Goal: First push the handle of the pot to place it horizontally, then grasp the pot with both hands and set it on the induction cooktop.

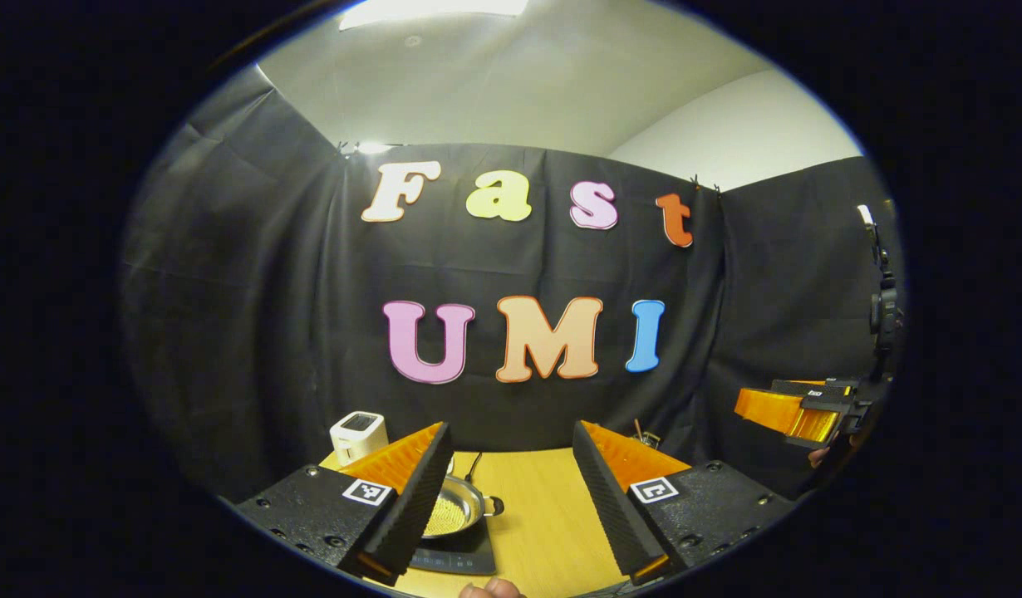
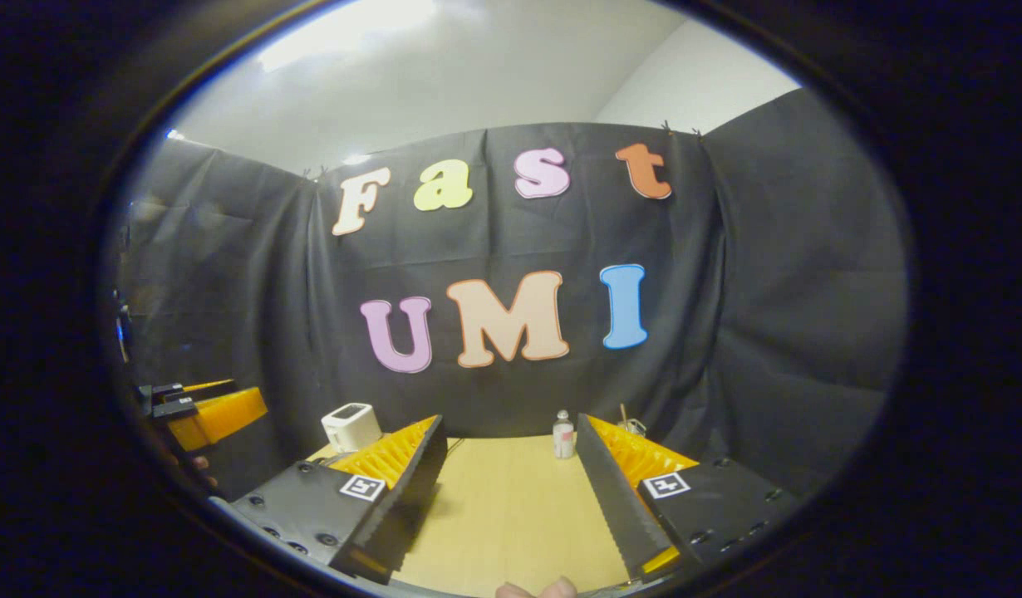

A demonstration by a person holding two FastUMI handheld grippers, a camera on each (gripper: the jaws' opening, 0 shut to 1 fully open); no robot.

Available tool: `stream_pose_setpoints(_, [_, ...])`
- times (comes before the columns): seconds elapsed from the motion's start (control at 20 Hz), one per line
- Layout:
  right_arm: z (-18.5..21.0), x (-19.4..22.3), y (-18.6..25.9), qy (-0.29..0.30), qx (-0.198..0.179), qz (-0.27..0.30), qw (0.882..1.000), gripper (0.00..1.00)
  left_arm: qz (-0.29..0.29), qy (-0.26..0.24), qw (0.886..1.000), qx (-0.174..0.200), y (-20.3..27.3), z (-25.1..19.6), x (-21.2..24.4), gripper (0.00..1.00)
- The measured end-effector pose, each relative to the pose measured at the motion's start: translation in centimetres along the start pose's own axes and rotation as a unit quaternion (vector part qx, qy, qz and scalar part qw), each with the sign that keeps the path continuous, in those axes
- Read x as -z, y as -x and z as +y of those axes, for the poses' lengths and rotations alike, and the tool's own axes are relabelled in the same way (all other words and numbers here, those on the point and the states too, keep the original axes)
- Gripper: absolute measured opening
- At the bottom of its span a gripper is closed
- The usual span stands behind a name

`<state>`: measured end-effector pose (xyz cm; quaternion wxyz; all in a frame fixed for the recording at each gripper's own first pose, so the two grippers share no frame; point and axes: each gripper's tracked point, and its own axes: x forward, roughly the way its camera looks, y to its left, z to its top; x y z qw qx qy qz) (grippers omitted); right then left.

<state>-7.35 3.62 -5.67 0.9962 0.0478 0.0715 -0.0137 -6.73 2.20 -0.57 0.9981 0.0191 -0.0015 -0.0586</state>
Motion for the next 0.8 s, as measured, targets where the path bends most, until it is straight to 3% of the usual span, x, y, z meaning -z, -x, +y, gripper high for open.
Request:
stream_pose_setpoints(0.1, [-0.2, -1.6, -0.6, 0.014, 0.003, -0.017, 1.0, 0.93, -0.015, -0.011, 1.0, -0.008, 0.4, 0.6, -1.0, 0.88])
stream_pose_setpoints(0.2, [0.0, -2.2, -1.5, 0.023, -0.005, -0.013, 1.0, 0.96, 0.008, -0.014, 0.999, -0.028, 0.5, 1.4, -0.2, 0.88])
stream_pose_setpoints(0.8, [-1.4, -2.2, -3.0, 0.027, -0.019, -0.012, 0.999, 0.94, 0.008, -0.004, 0.999, -0.034, -1.9, -0.3, -1.0, 0.88])
